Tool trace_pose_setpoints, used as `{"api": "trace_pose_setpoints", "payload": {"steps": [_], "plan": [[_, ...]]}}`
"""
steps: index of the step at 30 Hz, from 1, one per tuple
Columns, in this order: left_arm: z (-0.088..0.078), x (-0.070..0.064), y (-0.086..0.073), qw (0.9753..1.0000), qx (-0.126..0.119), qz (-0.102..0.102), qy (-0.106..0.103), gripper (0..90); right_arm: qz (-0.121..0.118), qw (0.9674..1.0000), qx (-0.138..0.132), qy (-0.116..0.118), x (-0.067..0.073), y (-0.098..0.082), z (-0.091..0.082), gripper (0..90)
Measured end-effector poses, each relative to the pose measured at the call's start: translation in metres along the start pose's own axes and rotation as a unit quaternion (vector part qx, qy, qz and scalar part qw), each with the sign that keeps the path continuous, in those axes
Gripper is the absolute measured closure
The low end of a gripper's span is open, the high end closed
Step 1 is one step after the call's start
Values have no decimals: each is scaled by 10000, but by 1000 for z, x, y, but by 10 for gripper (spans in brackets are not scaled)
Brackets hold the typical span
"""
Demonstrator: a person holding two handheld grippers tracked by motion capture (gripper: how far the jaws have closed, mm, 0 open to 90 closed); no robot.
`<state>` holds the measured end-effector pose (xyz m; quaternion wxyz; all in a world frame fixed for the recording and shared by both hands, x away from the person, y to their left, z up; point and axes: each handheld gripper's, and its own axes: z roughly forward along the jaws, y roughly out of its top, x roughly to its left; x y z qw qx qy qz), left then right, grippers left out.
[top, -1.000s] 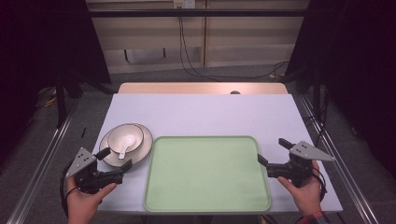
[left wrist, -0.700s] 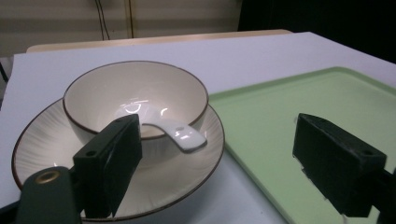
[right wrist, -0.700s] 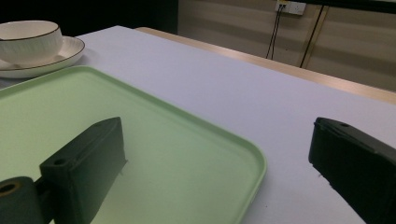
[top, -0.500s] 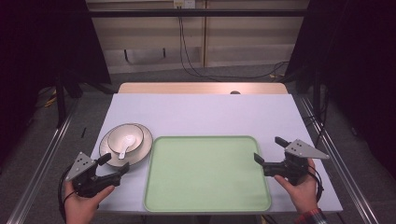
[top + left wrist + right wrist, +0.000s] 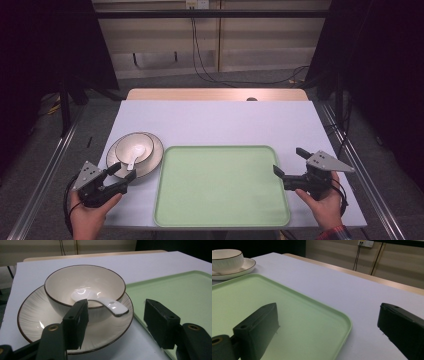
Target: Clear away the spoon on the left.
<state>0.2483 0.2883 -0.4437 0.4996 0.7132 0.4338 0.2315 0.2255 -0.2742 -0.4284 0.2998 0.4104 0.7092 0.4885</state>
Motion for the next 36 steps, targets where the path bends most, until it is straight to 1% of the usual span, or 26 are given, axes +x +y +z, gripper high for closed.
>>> {"api": "trace_pose_setpoints", "payload": {"steps": [1, 2, 3, 6, 7, 8, 9, 12, 13, 18, 19, 20, 22, 23, 24, 25, 30, 31, 33, 35, 36], "plan": [[1, 0, 0, 10000, 21, 20, -31, 374, 20, 10000, 19, 8, 0, 0, -1, 32], [3, -1, 0, 10000, 43, 43, 18, 375, 34, 10000, 9, 0, -1, -1, -2, 32], [4, -1, 0, 10000, 37, 38, -43, 376, 48, 10000, 20, -2, -1, -2, -3, 32], [7, -1, 0, 9999, 88, 142, 13, 390, 95, 10000, -2, -16, -3, -3, -6, 32], [8, -1, 0, 9999, 97, 130, -15, 398, 127, 9999, -15, -51, -3, -3, -7, 32], [8, -1, 0, 9998, 95, 146, -35, 405, 140, 9999, -24, -36, -4, -3, -7, 32], [8, -2, 0, 9999, 61, 147, 24, 411, 144, 9999, -33, -38, -4, -4, -8, 32], [8, -1, 0, 9998, 56, 167, 24, 426, 123, 9999, -13, -46, -5, -4, -9, 32], [8, -1, 0, 9997, 92, 208, 62, 433, 133, 9999, 2, -16, -5, -4, -9, 32], [8, -1, 0, 9996, 174, 230, 18, 460, 110, 9999, -9, -26, -5, -4, -9, 33], [9, -2, -1, 9998, 145, 169, -5, 460, 105, 9999, -7, -19, -5, -4, -9, 33], [9, -3, 0, 9997, 143, 178, 34, 471, 126, 9999, 2, 10, -5, -4, -8, 33], [9, -2, 0, 9996, 139, 247, 55, 496, 102, 9999, 9, -11, -4, -4, -8, 33], [9, -2, 1, 9993, 189, 299, 91, 519, 101, 9999, -3, -10, -4, -4, -8, 33], [9, -1, 0, 9993, 190, 302, 69, 519, 101, 9999, -3, -10, -4, -4, -8, 33], [10, -1, -1, 9992, 213, 335, 71, 544, 98, 10000, 4, -10, -5, -4, -9, 33], [10, -2, 1, 9996, 120, 244, 74, 589, 100, 9999, -3, -12, -5, -4, -9, 34], [10, -2, 1, 9993, 132, 329, 87, 608, 107, 9999, 8, -15, -5, -5, -9, 34], [11, -2, 1, 9993, 148, 324, 93, 624, 108, 9999, 23, -3, -4, -5, -9, 34], [12, -2, 1, 9996, 112, 238, 39, 631, 92, 10000, 20, -7, -4, -5, -9, 34], [12, -1, 1, 9995, 151, 277, 79, 631, 92, 10000, 20, -7, -4, -5, -9, 34]]}}
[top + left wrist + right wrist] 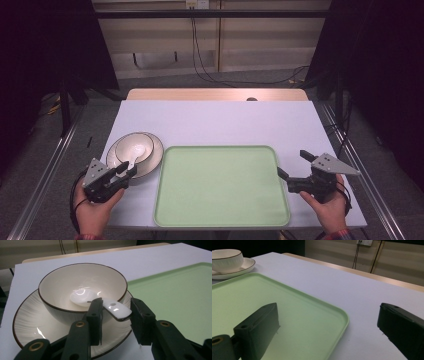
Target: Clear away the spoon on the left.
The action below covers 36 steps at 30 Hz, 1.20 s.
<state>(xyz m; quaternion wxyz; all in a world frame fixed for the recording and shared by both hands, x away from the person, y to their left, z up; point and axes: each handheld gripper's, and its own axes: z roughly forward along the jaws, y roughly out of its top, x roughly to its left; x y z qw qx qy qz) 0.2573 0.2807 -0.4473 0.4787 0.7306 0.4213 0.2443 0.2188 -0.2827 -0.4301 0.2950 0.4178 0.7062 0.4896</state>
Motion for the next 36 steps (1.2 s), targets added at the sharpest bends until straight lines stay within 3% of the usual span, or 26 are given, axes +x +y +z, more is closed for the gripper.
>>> {"api": "trace_pose_setpoints", "payload": {"steps": [15, 21, 24, 25, 29, 33, 36], "plan": [[-4, 5, 1, 9997, 5, -130, 219, 691, -13, 10000, -11, -18, -1, 0, -3, 35], [-3, 6, 1, 9993, -80, -305, 205, 742, -14, 10000, 3, -46, -1, 0, -1, 35], [-4, 7, 1, 9995, -49, -255, 202, 774, -37, 10000, 1, -25, -1, 0, -2, 35], [-2, 6, 1, 9993, -98, -344, 134, 786, -34, 10000, 1, -22, -1, 0, -2, 35], [-1, 5, 1, 9996, 53, -254, 141, 827, -32, 10000, 24, -7, -1, -1, -1, 35], [0, 5, 3, 9994, -47, -268, 196, 846, -39, 10000, 12, 4, 0, -1, -1, 35], [-1, 7, 6, 9988, -180, -394, 235, 847, -42, 10000, 15, 12, 0, -1, -1, 35]]}}
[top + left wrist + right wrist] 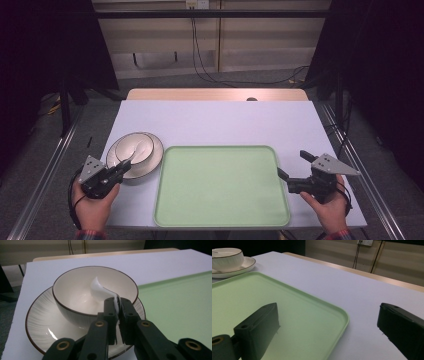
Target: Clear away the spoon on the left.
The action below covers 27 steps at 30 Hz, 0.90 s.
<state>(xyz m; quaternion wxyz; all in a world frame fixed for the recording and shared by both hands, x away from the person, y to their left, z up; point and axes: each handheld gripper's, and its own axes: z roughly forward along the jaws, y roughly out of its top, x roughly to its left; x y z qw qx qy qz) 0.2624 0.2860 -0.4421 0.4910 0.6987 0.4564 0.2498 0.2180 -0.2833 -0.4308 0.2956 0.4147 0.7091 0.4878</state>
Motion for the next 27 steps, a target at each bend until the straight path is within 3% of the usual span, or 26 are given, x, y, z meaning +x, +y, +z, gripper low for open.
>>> {"api": "trace_pose_setpoints", "payload": {"steps": [7, 11, 16, 26, 27], "plan": [[1, 5, 8, 9995, -290, -142, -15, 846, 38, 10000, -30, 3, -1, 0, -2, 33], [4, 4, 12, 9993, -381, -59, -5, 847, 73, 10000, -11, 28, -3, -1, -1, 33], [9, 6, 16, 9985, -534, -138, -24, 847, 58, 10000, -37, 7, -3, -1, -2, 33], [19, 14, 27, 9977, -643, -217, -42, 847, 74, 10000, -51, 32, -3, -3, -4, 33], [22, 16, 28, 9970, -710, -304, -69, 847, 86, 9999, -52, 29, -3, -3, -4, 33]]}}
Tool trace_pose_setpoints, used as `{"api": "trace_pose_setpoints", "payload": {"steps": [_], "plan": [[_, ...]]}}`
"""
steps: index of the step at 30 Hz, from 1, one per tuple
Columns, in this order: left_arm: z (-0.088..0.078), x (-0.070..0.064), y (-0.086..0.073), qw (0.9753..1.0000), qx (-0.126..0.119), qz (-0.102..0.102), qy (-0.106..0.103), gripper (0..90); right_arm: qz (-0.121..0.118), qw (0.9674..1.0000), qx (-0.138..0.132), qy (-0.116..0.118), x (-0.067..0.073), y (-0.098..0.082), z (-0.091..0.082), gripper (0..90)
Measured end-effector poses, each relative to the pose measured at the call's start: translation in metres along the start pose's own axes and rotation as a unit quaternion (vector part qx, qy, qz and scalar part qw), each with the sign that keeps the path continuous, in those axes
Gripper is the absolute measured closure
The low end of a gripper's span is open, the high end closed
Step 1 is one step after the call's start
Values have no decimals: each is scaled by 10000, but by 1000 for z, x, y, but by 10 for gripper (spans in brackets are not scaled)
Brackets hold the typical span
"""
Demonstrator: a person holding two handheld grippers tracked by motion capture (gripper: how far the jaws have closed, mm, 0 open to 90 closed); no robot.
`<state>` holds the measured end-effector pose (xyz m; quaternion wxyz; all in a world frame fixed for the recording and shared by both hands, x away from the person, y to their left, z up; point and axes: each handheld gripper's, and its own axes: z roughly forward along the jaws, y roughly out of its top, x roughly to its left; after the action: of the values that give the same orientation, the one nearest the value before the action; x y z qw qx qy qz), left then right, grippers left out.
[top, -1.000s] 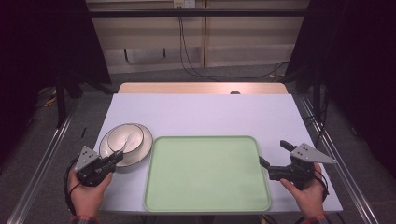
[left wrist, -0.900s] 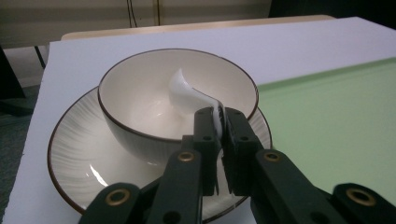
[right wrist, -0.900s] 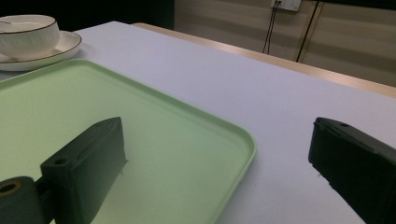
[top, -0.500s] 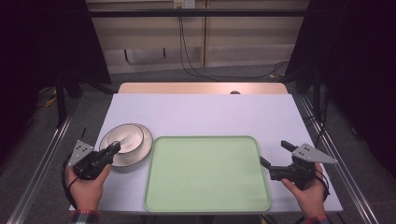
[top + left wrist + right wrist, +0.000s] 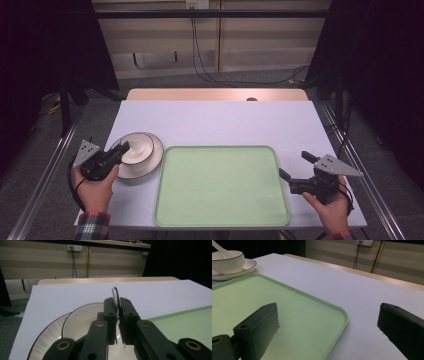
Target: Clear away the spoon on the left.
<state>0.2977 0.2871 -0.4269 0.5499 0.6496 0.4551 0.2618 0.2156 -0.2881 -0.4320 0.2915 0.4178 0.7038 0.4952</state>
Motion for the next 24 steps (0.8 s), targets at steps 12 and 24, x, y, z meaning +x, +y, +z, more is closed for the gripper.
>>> {"api": "trace_pose_setpoints", "payload": {"steps": [12, 24], "plan": [[12, 2, 4, 10000, -95, -25, 13, 849, -38, 10000, 20, 9, 0, 0, 1, 33], [27, 2, 7, 9998, -149, -144, -5, 854, -8, 10000, -43, -6, -1, 0, -1, 33]]}}
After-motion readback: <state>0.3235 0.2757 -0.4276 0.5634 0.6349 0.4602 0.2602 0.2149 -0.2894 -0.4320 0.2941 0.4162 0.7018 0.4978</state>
